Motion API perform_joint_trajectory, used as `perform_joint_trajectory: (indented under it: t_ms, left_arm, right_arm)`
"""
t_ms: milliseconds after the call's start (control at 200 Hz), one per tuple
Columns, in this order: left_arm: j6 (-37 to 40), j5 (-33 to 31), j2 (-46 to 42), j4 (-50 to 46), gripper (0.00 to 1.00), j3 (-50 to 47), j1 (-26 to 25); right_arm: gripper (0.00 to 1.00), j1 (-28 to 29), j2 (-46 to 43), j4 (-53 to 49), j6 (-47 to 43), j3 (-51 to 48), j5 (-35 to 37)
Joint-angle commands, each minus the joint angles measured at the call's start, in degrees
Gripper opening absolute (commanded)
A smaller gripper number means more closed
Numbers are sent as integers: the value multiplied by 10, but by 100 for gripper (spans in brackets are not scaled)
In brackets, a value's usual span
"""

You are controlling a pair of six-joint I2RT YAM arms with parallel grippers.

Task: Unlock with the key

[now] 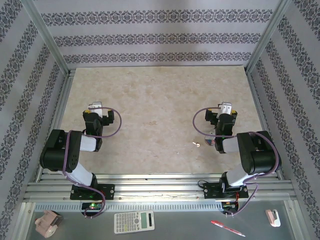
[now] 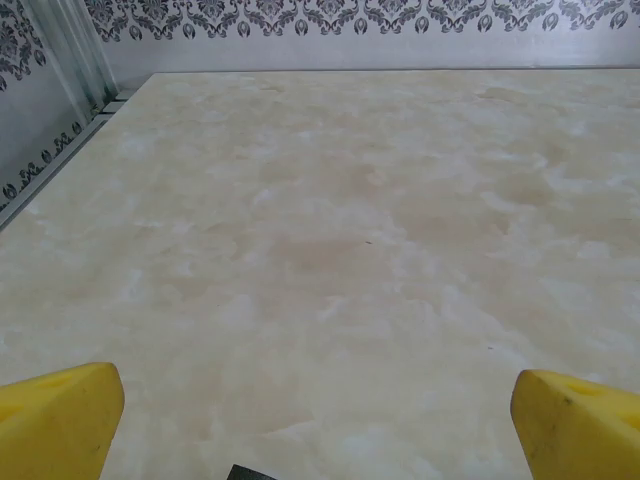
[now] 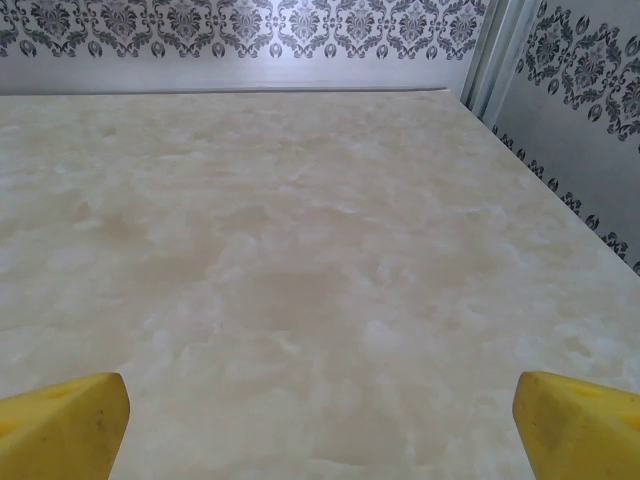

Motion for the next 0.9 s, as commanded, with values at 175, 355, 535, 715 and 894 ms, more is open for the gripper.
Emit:
perform_joint_trajectory:
  t_ms: [175, 355, 535, 715, 894]
  left_arm:
    - [-5, -9, -1, -2, 99, -3, -4]
    - [-6, -8, -1, -2, 100, -3, -4]
    - [-6, -8, -1, -2, 99, -3, -4]
    - [-5, -8, -1, -2, 100, -3, -4]
    - [-6, -9, -1, -3, 100, -3, -4]
  right_arm:
    - [98, -3, -2, 8, 11, 7, -6]
    - [98, -3, -2, 8, 11, 7, -6]
    - [98, -3, -2, 8, 12, 7, -6]
    - [98, -7, -2, 8, 16, 7, -10]
    - [98, -7, -3, 10, 16, 4, -11]
